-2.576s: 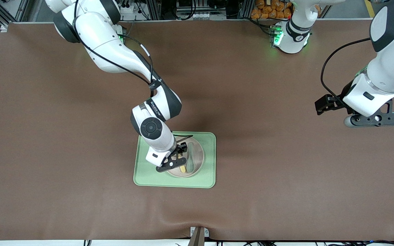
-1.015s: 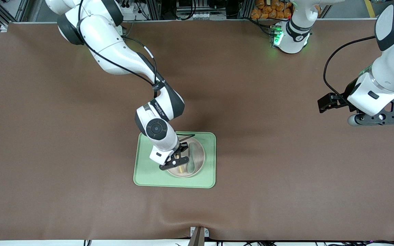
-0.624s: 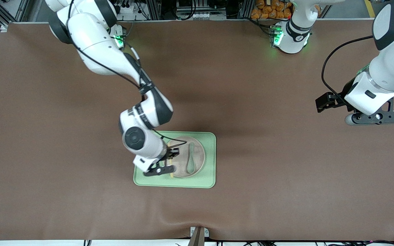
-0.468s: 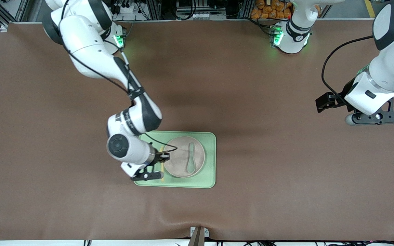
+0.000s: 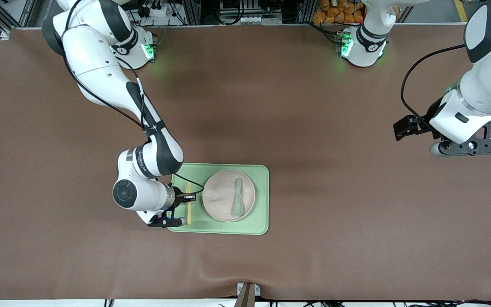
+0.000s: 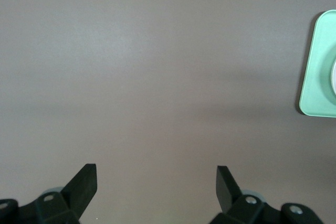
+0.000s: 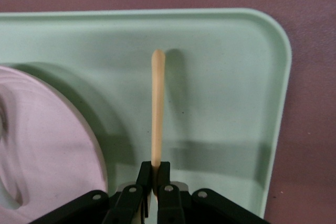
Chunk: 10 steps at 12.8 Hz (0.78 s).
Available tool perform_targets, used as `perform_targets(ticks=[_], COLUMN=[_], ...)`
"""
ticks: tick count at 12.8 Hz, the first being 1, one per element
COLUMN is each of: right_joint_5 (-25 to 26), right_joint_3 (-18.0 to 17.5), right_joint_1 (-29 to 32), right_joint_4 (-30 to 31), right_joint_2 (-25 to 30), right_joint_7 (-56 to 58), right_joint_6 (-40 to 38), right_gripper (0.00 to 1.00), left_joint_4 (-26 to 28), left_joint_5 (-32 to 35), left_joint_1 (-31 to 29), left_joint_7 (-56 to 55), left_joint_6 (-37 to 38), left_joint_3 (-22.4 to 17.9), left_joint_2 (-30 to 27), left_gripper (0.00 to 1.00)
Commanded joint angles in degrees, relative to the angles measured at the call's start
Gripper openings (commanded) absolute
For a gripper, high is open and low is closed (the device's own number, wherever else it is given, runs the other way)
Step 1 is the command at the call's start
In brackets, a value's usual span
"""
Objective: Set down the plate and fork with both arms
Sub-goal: 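Move the fork off the plate and lower it onto the tray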
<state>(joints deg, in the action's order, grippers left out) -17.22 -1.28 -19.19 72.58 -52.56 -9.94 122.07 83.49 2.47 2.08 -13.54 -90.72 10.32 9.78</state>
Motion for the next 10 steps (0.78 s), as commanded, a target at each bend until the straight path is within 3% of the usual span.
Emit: perform_targets(ticks=[1, 2, 3, 5, 10], right_joint_5=[-1.59, -1.59, -1.59, -1.42, -0.36], right_joint_3=[-0.65, -0.65, -0.65, -0.48, 2.59], right_joint_1=[0.2, 0.38, 0.64, 0.73, 2.14], right_joint_4=[5.47, 5.47, 5.47, 4.95, 0.73], right_joint_2=[3.69, 3.69, 3.69, 4.3, 5.89], right_joint_7=[1.24, 1.15, 1.15, 1.33, 1.5], right_joint_6=[1.77, 1.42, 0.54, -0.6, -5.77], right_gripper=[0.01, 0.34, 0.76, 1.0, 1.0], left_joint_4=[1.15, 1.15, 1.23, 1.15, 1.06], left_joint_5=[-0.98, -0.98, -0.98, -1.06, -1.15], left_joint_1=[-0.76, -0.76, -0.76, -0.67, -0.76], left_joint_7=[0.54, 0.71, 0.28, 0.27, 0.27], left_joint_6=[0.45, 0.54, 0.63, 0.81, 0.81], left_joint_3=[0.23, 0.23, 0.23, 0.23, 0.32], left_joint_2=[-1.79, -1.79, -1.96, -2.05, -2.14], left_gripper=[1.0, 1.0, 1.0, 1.0, 1.0])
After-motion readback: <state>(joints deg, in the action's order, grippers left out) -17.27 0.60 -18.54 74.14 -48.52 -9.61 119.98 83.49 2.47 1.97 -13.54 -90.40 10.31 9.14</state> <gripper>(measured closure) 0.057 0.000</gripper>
